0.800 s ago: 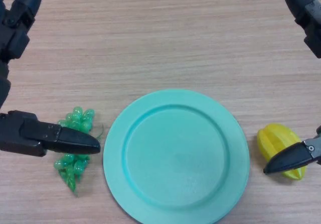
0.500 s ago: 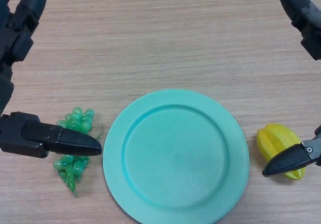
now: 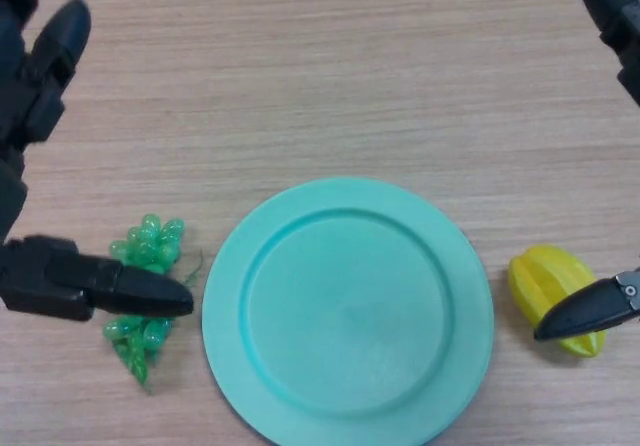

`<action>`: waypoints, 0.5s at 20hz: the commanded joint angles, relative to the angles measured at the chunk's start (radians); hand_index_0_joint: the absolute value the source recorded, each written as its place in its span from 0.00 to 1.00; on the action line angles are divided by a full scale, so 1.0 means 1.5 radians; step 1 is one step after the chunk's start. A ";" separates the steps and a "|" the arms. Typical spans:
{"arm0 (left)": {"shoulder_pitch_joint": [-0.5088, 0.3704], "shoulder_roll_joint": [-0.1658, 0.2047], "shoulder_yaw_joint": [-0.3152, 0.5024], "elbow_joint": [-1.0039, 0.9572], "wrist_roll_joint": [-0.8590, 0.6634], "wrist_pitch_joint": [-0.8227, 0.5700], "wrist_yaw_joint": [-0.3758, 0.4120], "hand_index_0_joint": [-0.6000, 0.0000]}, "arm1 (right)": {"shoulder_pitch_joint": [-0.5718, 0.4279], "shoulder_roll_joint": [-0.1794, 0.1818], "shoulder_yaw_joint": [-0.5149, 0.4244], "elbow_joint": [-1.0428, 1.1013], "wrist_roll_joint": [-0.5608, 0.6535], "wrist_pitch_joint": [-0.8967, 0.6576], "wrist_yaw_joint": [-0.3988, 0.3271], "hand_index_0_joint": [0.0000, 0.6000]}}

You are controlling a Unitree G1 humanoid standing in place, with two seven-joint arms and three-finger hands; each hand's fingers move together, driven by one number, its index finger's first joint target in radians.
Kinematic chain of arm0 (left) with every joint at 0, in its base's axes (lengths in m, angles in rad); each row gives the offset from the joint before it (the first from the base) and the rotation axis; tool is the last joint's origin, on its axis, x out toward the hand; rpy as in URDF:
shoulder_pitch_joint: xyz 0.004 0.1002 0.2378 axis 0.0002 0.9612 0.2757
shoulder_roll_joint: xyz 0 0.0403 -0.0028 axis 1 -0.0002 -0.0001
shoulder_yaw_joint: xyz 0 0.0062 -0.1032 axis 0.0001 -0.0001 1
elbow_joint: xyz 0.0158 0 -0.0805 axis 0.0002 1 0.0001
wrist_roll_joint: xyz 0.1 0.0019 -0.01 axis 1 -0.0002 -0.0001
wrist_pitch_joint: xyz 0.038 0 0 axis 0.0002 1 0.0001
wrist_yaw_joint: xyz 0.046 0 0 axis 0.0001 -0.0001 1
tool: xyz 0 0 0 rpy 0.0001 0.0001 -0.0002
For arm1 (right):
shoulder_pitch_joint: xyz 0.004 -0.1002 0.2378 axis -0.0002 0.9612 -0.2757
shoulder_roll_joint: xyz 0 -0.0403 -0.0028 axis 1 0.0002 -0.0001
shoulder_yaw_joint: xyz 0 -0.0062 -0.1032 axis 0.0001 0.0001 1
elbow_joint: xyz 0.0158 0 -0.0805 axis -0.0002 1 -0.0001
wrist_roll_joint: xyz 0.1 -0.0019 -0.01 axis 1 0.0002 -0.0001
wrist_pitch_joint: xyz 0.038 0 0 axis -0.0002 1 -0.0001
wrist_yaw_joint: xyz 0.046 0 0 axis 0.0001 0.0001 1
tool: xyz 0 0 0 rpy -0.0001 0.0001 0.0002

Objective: Pick up the green grapes and place it on the plate

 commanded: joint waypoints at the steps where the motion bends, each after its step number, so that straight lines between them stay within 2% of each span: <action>1: 0.023 -0.003 0.052 0.040 0.063 -0.184 -0.060 1.00 | -0.028 -0.007 -0.054 -0.026 -0.041 -0.056 0.006 0.00; 3: 0.043 -0.018 0.067 0.119 0.115 -0.272 -0.086 1.00 | -0.034 0.003 -0.047 -0.026 -0.055 -0.050 0.014 0.00; 5: 0.055 -0.022 0.069 0.212 0.165 -0.351 -0.098 1.00 | -0.036 0.017 -0.048 -0.026 -0.064 -0.044 0.026 0.00; 7: 0.056 -0.020 0.060 0.327 0.232 -0.457 -0.076 1.00 | -0.042 0.020 -0.046 -0.026 -0.067 -0.036 0.024 0.00; 10: 0.051 -0.001 0.049 0.420 0.287 -0.486 -0.041 1.00 | -0.046 0.014 -0.048 -0.026 -0.061 -0.032 0.018 0.00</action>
